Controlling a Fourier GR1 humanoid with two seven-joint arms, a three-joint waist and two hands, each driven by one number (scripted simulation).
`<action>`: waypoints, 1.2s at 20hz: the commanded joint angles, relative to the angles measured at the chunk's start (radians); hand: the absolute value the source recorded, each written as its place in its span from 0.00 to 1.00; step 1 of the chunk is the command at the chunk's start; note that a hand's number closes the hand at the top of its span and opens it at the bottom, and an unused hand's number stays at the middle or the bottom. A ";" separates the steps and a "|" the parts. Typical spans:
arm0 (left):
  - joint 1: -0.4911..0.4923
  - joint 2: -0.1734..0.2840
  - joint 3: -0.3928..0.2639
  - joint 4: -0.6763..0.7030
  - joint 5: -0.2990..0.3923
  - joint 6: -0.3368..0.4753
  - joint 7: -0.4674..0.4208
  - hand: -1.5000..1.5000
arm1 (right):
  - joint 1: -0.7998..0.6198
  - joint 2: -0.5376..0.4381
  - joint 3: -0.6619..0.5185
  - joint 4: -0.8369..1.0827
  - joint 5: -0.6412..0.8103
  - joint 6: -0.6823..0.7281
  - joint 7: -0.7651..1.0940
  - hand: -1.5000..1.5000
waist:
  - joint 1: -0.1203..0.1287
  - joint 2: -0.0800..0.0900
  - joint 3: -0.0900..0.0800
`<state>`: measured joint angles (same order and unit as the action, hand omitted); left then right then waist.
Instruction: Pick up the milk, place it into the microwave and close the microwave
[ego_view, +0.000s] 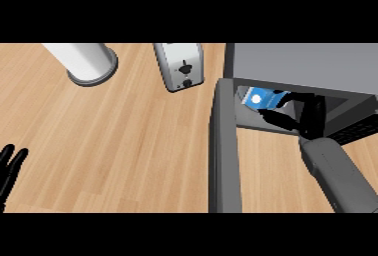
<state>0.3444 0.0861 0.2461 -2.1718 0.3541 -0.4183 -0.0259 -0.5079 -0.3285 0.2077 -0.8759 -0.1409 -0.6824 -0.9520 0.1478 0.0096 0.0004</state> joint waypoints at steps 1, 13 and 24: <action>-0.015 0.004 -0.006 0.013 -0.019 0.003 0.003 0.00 | -0.155 0.014 -0.040 0.175 0.011 -0.101 0.189 0.00 | 0.067 0.058 -0.004; -0.074 -0.021 -0.089 0.028 -0.078 0.013 0.016 0.00 | -0.424 0.072 -0.049 0.439 -0.020 0.086 0.432 0.00 | 0.067 0.066 0.004; -0.098 -0.038 -0.119 0.040 -0.152 0.040 0.015 0.00 | -0.556 0.092 -0.075 0.638 0.005 0.142 0.452 0.00 | 0.021 0.058 0.005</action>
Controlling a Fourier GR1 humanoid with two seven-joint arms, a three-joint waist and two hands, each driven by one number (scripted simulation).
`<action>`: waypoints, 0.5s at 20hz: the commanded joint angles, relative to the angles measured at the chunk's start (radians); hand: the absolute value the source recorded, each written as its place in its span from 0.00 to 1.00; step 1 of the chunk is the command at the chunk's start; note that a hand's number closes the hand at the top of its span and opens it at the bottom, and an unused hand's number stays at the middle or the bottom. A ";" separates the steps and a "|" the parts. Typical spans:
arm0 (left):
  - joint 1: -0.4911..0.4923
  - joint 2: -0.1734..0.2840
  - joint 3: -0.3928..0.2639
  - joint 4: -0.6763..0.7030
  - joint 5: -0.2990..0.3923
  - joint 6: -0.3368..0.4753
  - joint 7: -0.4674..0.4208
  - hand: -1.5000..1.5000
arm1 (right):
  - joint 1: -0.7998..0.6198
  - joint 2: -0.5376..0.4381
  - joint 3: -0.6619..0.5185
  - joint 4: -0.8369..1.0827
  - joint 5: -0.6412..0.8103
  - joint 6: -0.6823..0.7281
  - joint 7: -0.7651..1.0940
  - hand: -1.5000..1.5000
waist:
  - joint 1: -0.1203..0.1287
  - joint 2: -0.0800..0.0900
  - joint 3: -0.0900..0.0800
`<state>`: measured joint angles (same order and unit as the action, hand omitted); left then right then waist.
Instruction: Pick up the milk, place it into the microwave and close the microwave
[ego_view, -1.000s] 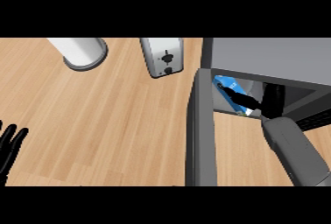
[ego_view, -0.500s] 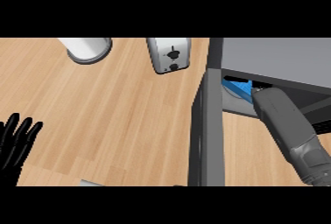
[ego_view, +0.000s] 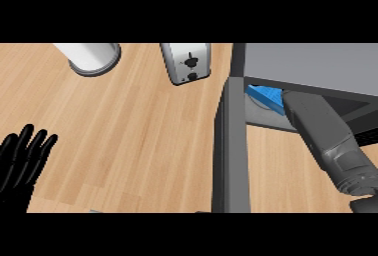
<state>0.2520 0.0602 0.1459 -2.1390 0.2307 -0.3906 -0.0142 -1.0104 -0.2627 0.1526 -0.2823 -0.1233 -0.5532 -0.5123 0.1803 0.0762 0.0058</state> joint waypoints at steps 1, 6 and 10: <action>0.002 -0.022 -0.024 0.001 -0.022 0.009 -0.007 0.00 | -0.045 0.021 -0.034 0.055 -0.024 0.025 0.002 0.00 | -0.011 -0.009 0.000; -0.011 -0.031 -0.040 -0.002 -0.058 0.033 0.008 0.00 | -0.065 0.007 -0.050 0.098 -0.023 0.061 -0.036 0.00 | -0.034 -0.012 0.000; -0.015 -0.059 -0.087 -0.020 -0.082 0.050 0.001 0.00 | -0.042 -0.002 -0.077 0.116 -0.046 0.130 -0.085 0.00 | -0.042 -0.011 0.002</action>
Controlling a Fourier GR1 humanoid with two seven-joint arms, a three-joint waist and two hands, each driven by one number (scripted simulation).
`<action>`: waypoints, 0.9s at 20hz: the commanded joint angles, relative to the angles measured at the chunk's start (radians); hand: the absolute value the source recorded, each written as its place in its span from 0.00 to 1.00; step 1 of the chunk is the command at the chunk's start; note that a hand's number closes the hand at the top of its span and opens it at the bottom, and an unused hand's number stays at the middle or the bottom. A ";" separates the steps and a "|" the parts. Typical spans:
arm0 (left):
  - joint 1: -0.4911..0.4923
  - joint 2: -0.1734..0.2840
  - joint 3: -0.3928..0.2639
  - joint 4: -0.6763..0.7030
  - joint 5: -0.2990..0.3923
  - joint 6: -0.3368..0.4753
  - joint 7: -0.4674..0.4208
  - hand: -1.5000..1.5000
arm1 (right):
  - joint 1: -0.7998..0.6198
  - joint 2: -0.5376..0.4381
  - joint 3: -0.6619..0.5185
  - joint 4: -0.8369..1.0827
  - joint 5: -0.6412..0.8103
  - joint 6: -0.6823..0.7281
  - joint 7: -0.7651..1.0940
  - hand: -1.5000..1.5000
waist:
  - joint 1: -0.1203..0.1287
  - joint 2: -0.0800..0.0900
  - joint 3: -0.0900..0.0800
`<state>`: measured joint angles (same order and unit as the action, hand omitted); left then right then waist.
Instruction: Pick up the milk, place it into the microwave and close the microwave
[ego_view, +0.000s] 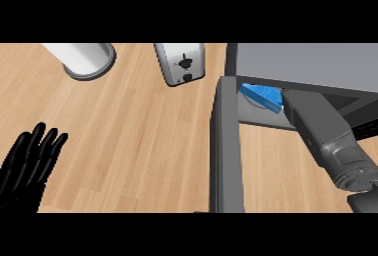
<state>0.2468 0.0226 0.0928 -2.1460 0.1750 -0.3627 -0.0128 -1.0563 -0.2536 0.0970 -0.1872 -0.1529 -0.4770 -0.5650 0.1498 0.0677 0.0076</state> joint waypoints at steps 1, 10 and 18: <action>0.006 -0.022 -0.016 0.005 -0.021 0.011 -0.016 0.00 | -0.008 -0.025 -0.021 0.024 -0.013 0.091 -0.040 0.00 | -0.022 -0.013 -0.002; 0.050 -0.022 -0.077 -0.003 -0.069 0.028 -0.010 0.00 | 0.034 0.029 -0.072 0.071 -0.046 0.118 -0.139 0.00 | -0.046 -0.028 -0.004; 0.058 -0.016 -0.120 0.086 -0.084 -0.015 -0.075 0.00 | 0.105 0.074 -0.097 0.075 -0.061 0.251 -0.248 0.00 | -0.083 -0.041 -0.005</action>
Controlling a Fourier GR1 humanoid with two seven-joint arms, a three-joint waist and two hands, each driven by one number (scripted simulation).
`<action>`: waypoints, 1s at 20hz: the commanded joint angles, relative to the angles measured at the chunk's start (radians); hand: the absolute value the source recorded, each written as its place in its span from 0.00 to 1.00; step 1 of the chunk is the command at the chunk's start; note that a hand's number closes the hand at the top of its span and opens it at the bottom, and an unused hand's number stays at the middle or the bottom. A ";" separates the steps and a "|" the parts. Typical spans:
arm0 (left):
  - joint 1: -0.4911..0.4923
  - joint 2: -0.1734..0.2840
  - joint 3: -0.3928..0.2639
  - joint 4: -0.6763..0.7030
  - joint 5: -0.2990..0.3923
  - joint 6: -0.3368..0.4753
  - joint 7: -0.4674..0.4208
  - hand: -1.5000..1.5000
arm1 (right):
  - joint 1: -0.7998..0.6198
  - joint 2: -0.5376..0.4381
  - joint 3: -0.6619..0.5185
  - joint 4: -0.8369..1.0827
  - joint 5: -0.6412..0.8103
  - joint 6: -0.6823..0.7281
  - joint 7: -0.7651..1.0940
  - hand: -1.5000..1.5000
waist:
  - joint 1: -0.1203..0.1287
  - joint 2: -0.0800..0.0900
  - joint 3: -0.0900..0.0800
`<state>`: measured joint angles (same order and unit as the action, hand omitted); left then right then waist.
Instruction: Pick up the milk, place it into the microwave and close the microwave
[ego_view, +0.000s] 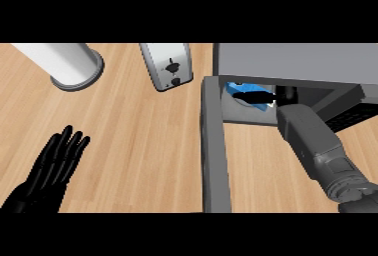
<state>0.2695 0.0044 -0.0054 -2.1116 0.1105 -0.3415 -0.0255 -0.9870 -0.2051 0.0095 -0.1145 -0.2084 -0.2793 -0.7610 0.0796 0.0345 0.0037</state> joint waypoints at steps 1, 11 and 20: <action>0.012 0.003 -0.022 0.049 -0.019 -0.028 -0.040 0.00 | 0.025 0.044 -0.022 -0.009 -0.017 0.072 -0.051 0.00 | -0.023 -0.012 -0.001; -0.158 0.031 -0.116 0.196 -0.071 -0.085 0.022 1.00 | 0.195 0.098 -0.022 -0.050 -0.008 0.157 -0.184 0.00 | -0.076 -0.030 -0.003; -0.267 0.018 -0.135 0.282 -0.125 -0.075 0.078 1.00 | 0.393 0.104 0.043 -0.336 0.021 0.164 -0.099 0.00 | -0.103 -0.042 -0.005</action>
<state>0.1067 0.0315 -0.1585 -1.8810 -0.0217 -0.4282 -0.0162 -0.6741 -0.1316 0.0165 -0.3283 -0.2059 -0.0880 -0.9008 -0.0112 -0.0042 -0.0006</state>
